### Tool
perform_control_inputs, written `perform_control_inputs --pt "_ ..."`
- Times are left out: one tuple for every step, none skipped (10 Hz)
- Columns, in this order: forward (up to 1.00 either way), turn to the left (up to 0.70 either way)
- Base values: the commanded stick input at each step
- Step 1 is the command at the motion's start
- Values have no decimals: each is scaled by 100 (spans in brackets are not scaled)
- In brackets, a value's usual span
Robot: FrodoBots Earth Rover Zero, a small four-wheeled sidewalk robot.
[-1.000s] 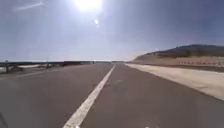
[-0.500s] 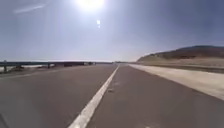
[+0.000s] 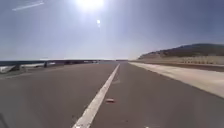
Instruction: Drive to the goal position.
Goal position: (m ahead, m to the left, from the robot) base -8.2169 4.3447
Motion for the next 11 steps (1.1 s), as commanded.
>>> perform_control_inputs --pt "100 0" --pt "100 0" --pt "100 0" --pt "100 0" --pt "100 0" --pt "100 0" --pt "100 0" --pt "100 0" --pt "100 0" --pt "100 0" --pt "100 0"
